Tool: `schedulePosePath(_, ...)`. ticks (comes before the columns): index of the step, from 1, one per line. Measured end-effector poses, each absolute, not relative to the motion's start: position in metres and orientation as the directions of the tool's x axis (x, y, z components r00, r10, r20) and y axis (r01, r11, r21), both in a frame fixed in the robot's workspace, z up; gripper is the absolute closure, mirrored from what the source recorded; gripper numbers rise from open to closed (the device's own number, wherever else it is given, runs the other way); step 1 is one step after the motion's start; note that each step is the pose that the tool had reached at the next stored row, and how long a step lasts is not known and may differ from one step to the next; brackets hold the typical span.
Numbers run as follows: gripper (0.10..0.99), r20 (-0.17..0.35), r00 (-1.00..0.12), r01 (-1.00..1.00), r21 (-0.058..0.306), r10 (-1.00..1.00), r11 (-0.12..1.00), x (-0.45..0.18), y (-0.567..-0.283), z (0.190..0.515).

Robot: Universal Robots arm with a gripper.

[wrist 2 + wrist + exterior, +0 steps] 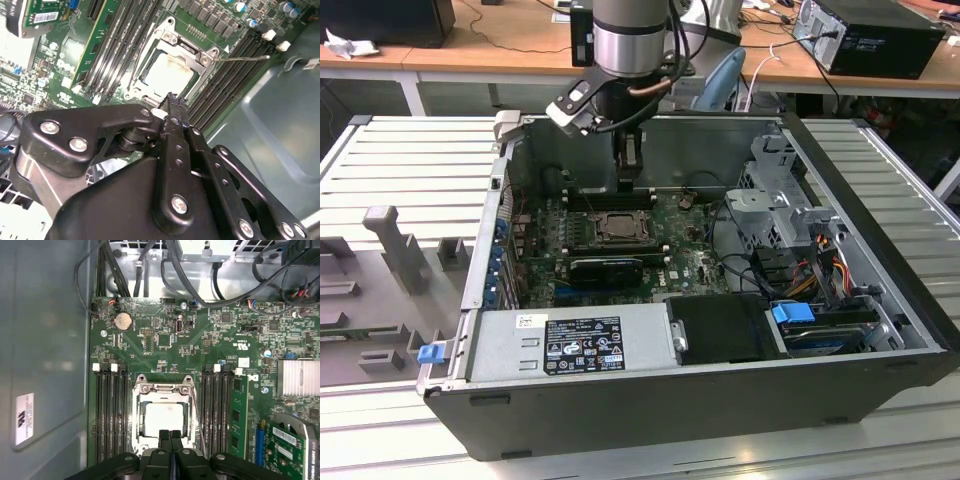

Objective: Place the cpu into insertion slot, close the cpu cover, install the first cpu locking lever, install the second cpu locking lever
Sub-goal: 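Install the first cpu locking lever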

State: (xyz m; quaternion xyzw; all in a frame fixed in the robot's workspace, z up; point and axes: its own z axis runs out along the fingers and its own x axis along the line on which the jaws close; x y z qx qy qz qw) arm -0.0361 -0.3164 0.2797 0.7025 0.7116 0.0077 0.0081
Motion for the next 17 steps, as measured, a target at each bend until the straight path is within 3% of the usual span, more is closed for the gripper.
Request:
schedulePosePath(10,0.980,-0.001,-0.017,1.000,0.022,1.000,0.017,-0.036,-0.317,0.295)
schedulePosePath(17,0.980,-0.001,-0.163,0.986,0.022,0.987,0.163,-0.036,-0.317,0.295)
